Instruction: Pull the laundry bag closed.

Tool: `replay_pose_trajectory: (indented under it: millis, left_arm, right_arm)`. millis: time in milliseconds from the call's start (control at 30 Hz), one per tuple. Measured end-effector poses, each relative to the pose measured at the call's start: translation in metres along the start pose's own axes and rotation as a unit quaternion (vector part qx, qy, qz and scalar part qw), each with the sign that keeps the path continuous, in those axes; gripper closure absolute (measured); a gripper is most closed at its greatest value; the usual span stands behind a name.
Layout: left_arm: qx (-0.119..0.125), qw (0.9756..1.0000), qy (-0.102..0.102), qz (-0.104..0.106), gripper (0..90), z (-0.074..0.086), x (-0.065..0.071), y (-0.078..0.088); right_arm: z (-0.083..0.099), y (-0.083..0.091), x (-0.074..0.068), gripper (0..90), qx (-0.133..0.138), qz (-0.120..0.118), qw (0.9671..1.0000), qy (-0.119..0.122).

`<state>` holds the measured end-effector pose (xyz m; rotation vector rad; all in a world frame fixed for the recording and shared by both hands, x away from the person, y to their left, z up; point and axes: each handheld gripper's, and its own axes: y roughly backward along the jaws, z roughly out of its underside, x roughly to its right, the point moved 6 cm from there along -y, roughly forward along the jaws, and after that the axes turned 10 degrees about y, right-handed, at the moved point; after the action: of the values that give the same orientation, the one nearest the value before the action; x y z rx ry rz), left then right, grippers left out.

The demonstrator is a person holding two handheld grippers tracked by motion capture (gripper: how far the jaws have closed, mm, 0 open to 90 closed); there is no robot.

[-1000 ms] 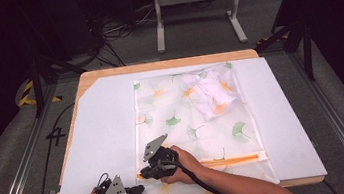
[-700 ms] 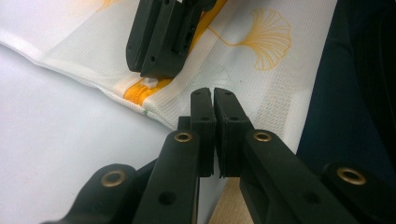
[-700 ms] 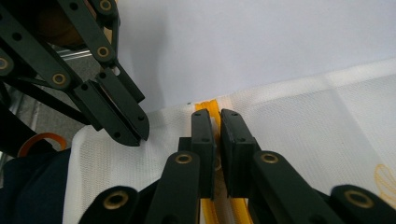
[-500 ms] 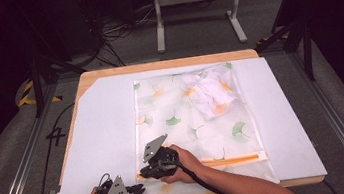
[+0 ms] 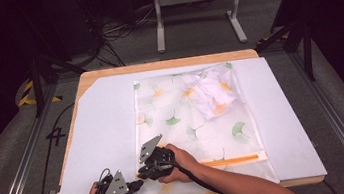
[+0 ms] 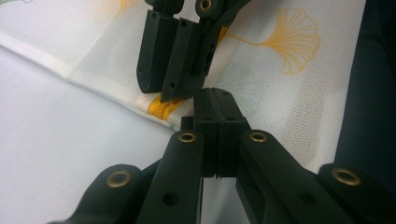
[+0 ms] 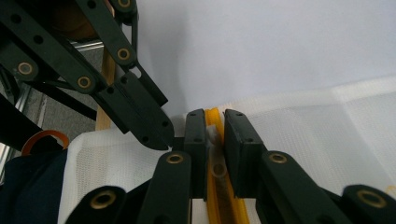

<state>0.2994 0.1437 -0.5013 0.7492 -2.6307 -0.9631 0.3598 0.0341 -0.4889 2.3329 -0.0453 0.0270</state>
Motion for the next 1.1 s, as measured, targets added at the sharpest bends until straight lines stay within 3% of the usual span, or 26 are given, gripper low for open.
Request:
replay_pose_trajectory:
  millis: [200,433,600,767,833,1000,1100]
  left_arm:
    - [0.001,1.0000,0.004,0.002,90.0,0.000,0.000,0.000]
    - [-0.007,1.0000,0.005,0.004,88.6,-0.002,-0.001,0.000]
    - [-0.023,0.9996,-0.019,-0.002,85.7,-0.007,0.001,-0.003]
    - [-0.023,0.9994,-0.025,-0.010,84.8,-0.013,-0.001,-0.004]
    - [-0.024,0.9995,-0.021,-0.006,85.4,-0.012,-0.001,-0.007]
    - [-0.003,0.9999,0.012,0.012,90.0,-0.007,-0.004,-0.007]
    - [-0.002,0.9999,0.009,0.011,90.0,-0.006,-0.004,-0.007]
  right_arm:
    - [0.000,0.000,-0.001,85.0,-0.005,0.005,0.9998,0.016]
    - [0.003,0.003,0.001,90.0,0.000,0.005,0.9999,0.015]
    - [0.003,0.004,0.000,90.0,0.002,0.009,0.9999,0.014]
    - [0.002,0.006,0.000,90.0,-0.004,0.019,0.9996,0.021]
    - [0.002,0.005,-0.001,90.0,-0.007,0.019,0.9994,0.027]
    - [0.002,0.005,-0.004,90.0,-0.016,0.039,0.9982,0.043]
    - [0.002,0.006,-0.006,90.0,-0.021,0.048,0.9972,0.054]
